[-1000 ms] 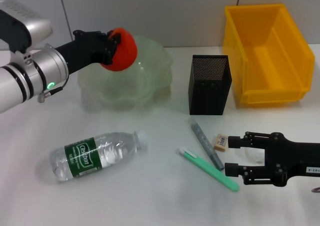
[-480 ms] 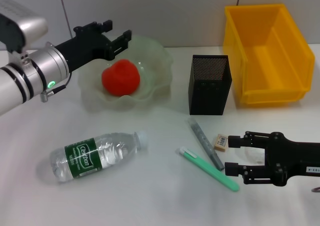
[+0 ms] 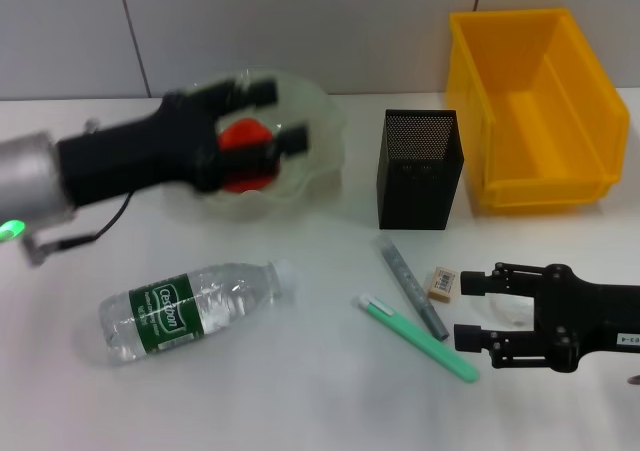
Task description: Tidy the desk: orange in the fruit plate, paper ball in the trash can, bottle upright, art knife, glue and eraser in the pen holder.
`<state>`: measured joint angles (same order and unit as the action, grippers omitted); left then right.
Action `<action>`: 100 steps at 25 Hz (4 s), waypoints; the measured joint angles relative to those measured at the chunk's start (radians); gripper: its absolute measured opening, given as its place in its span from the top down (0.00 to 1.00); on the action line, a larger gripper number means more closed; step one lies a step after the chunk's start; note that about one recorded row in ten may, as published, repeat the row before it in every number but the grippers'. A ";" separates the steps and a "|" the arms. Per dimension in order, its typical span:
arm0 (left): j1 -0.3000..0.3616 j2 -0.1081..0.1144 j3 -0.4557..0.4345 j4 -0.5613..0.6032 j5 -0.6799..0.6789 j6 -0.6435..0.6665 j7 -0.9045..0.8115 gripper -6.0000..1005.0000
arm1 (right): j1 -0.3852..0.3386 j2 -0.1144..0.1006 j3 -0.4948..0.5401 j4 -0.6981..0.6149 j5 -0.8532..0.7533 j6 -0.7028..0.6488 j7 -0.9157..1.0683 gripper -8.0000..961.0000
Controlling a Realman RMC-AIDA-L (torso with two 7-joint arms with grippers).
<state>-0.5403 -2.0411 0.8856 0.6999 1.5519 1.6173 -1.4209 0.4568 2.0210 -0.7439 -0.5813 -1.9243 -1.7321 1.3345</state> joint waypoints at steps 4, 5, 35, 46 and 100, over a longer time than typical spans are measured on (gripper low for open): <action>0.031 0.019 0.000 0.003 0.052 0.051 -0.022 0.21 | -0.002 -0.001 0.000 0.000 0.000 0.000 0.000 0.19; 0.031 0.019 0.000 0.003 0.052 0.051 -0.022 0.20 | 0.000 -0.002 0.000 0.000 0.000 -0.001 0.000 0.19; 0.117 0.024 -0.007 -0.115 0.293 0.108 0.253 0.19 | 0.323 -0.067 -0.022 -0.485 -0.540 -0.262 0.705 0.19; 0.114 0.019 -0.011 -0.115 0.294 0.077 0.251 0.19 | 0.354 0.004 -0.251 -0.562 -0.806 -0.070 0.698 0.19; 0.105 0.021 -0.013 -0.112 0.288 0.062 0.241 0.19 | 0.349 0.054 -0.254 -0.738 -0.776 -0.056 0.687 0.46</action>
<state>-0.4358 -2.0197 0.8727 0.5875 1.8397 1.6795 -1.1796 0.8056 2.0751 -0.9975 -1.3196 -2.7005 -1.7883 2.0211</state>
